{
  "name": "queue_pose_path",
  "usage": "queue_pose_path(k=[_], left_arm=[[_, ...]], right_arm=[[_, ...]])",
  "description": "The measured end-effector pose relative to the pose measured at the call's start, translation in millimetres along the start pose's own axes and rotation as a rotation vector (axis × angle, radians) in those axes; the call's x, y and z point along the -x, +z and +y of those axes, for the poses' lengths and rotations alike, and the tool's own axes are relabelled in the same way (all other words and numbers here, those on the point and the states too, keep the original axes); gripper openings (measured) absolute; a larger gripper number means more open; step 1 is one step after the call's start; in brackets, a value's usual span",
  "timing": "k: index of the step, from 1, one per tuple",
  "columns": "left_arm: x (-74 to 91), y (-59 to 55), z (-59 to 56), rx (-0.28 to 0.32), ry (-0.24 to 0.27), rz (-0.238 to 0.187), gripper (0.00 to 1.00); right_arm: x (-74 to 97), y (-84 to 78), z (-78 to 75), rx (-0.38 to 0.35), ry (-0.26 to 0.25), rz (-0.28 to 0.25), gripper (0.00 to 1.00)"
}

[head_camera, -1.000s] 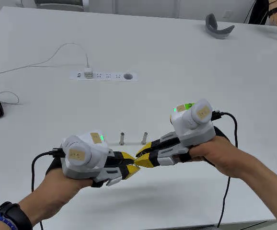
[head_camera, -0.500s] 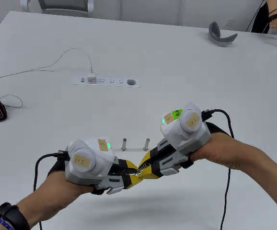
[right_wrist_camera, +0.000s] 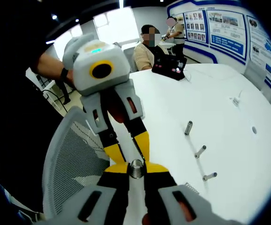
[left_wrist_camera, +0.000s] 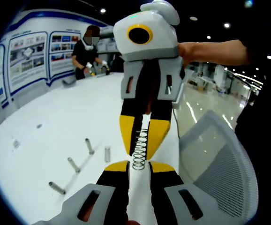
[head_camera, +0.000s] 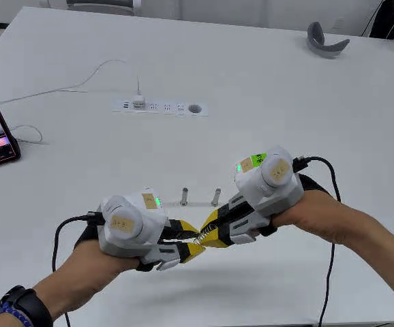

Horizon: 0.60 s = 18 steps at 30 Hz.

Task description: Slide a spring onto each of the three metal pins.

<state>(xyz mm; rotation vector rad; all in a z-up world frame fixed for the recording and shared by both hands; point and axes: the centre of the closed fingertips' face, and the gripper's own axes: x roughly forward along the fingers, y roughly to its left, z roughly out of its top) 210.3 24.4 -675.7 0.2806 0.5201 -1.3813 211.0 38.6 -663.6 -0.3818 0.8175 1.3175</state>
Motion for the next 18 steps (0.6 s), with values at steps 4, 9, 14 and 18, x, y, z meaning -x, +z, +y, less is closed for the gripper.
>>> queue_pose_path(k=[4,9,14,18], left_arm=[[6.1,-6.9,5.3,0.034,0.033,-0.001,0.19],[12.4,-18.2,15.3,0.051,0.09,0.025,0.29],[21.0,-21.7,23.2,0.078,0.127,0.013,0.3],[25.9,-24.9,28.8,0.104,0.149,0.006,0.32]], right_arm=[[2.0,-1.5,-4.3,-0.016,-0.014,-0.007,0.13],[3.5,-5.9,-8.5,-0.032,-0.029,-0.01,0.13],[4.8,-12.1,-10.5,-0.039,-0.034,0.0,0.13],[6.2,-16.6,-12.5,-0.044,-0.038,0.012,0.13]])
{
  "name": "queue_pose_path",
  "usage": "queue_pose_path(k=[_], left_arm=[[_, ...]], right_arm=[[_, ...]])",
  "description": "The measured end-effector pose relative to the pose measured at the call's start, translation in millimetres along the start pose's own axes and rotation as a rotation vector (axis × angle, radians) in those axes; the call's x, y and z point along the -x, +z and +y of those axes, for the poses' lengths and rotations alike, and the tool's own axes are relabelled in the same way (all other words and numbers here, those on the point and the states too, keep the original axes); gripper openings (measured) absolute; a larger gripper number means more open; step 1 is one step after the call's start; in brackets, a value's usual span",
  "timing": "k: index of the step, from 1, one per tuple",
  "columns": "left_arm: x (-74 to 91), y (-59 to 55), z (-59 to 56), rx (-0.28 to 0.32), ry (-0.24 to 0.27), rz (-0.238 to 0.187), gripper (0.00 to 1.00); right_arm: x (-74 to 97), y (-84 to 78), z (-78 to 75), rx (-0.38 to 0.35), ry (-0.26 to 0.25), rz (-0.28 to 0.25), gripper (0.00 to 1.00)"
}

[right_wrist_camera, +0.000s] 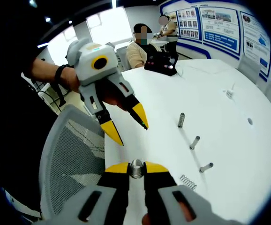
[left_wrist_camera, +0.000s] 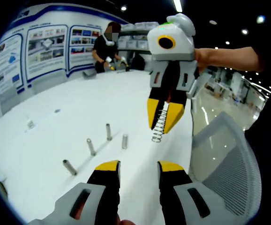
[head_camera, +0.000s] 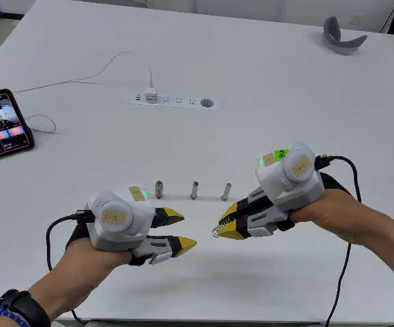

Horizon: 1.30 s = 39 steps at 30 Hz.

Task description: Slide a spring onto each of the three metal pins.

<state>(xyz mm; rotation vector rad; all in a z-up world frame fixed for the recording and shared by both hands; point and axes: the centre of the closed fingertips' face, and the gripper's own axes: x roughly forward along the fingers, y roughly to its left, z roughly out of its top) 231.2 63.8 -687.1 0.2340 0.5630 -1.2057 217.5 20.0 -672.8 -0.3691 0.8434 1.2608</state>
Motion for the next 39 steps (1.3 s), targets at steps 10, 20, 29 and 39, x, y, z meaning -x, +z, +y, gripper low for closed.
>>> queue_pose_path(k=[10,20,29,39], left_arm=[[10.4,-5.9,12.5,0.054,0.052,-0.019,0.35],[24.2,-17.9,28.6,0.113,0.118,-0.02,0.41],[38.5,-26.8,43.8,0.157,0.18,-0.021,0.47],[50.1,-34.1,53.0,0.197,0.225,-0.018,0.52]], right_arm=[[-0.2,-5.9,-10.1,-0.01,-0.021,0.023,0.13],[-5.4,-8.5,-26.2,-0.011,-0.052,0.047,0.13],[-9.3,-4.9,-42.1,0.002,-0.057,0.068,0.13],[-13.4,-1.5,-62.7,0.016,-0.068,0.094,0.13]])
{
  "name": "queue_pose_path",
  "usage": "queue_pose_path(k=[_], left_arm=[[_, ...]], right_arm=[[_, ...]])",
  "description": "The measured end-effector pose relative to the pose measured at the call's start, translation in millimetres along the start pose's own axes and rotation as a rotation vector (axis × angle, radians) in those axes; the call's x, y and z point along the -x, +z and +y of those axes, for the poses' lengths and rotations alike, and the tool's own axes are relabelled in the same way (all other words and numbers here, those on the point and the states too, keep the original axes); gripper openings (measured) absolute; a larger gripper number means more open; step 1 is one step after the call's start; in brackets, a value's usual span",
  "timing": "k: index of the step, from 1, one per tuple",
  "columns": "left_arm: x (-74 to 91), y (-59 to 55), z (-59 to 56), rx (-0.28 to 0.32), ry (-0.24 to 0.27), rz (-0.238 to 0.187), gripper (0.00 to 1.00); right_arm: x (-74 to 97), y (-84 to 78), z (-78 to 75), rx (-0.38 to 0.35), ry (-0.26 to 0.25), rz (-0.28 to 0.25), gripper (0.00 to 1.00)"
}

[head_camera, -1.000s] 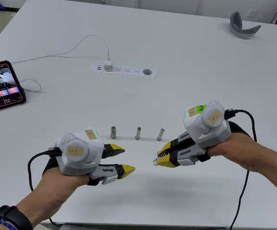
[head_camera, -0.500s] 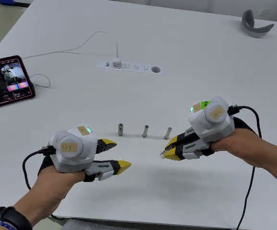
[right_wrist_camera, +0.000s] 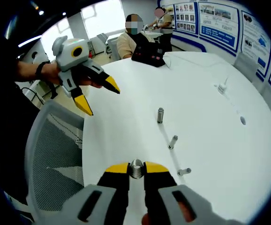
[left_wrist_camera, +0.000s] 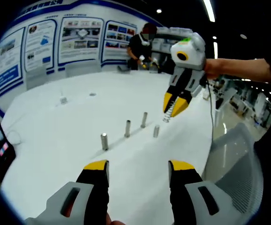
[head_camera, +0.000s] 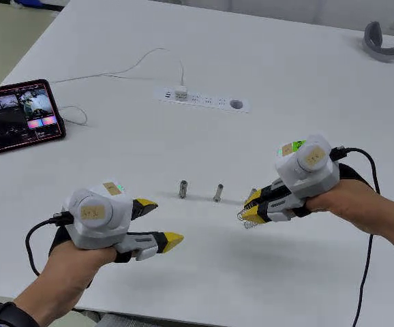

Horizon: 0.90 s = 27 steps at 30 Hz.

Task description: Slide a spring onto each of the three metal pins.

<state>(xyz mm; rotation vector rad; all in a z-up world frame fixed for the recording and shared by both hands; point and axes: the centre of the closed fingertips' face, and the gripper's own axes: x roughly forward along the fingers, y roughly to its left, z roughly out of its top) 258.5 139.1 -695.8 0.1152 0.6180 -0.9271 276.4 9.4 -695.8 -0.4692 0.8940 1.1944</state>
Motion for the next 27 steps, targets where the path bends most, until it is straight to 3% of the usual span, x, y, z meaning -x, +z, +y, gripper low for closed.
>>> queue_pose_path(k=[27], left_arm=[[21.0,-17.2,23.5,0.095,0.102,-0.001,0.69]], right_arm=[[-22.8,13.7,-41.8,0.074,-0.025,0.054,0.13]])
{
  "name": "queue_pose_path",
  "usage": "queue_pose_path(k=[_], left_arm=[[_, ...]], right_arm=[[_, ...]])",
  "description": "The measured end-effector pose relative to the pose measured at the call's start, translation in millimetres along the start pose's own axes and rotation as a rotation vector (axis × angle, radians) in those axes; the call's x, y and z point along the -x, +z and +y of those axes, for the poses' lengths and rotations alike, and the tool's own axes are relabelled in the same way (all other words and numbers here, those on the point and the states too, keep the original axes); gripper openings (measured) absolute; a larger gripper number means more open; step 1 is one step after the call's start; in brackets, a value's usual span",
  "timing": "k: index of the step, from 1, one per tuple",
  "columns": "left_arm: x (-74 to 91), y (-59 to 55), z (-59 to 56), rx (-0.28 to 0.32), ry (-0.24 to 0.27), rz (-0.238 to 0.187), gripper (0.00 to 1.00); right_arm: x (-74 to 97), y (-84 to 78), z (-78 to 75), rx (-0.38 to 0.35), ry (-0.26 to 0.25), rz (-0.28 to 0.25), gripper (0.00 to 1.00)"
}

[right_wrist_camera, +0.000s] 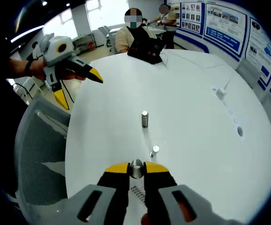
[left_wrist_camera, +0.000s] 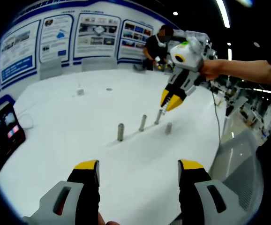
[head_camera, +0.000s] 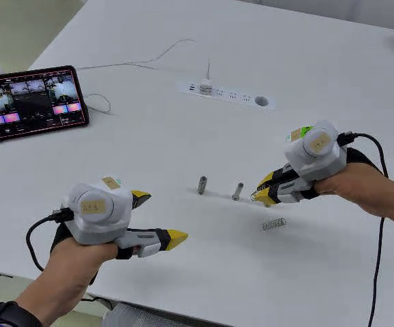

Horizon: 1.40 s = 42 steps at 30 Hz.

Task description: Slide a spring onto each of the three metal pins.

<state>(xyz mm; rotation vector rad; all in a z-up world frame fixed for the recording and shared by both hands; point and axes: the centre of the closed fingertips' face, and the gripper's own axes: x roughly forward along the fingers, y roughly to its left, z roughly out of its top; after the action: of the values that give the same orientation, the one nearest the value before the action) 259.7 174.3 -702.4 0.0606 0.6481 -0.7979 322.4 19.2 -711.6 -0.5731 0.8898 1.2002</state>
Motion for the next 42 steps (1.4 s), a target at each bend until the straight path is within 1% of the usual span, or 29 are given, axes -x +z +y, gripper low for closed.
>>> queue_pose_path(k=[9,13,23,34,42], left_arm=[[4.5,-6.2,4.6,0.023,0.012,0.005,0.71],[5.1,-6.4,5.1,0.03,0.015,0.005,0.7],[5.9,-6.5,7.8,0.035,0.019,0.006,0.7],[7.9,-5.9,10.6,0.044,0.023,0.007,0.7],[8.7,-6.6,11.7,0.048,0.024,0.009,0.69]], right_arm=[[-7.4,5.7,-6.1,0.019,0.003,0.015,0.13],[-9.4,7.2,-13.2,0.029,-0.001,0.016,0.13],[-14.9,9.8,-22.5,0.035,-0.004,0.023,0.13],[-23.8,13.6,-26.6,0.044,0.003,0.026,0.13],[-30.1,13.7,-28.2,0.058,0.017,0.04,0.13]])
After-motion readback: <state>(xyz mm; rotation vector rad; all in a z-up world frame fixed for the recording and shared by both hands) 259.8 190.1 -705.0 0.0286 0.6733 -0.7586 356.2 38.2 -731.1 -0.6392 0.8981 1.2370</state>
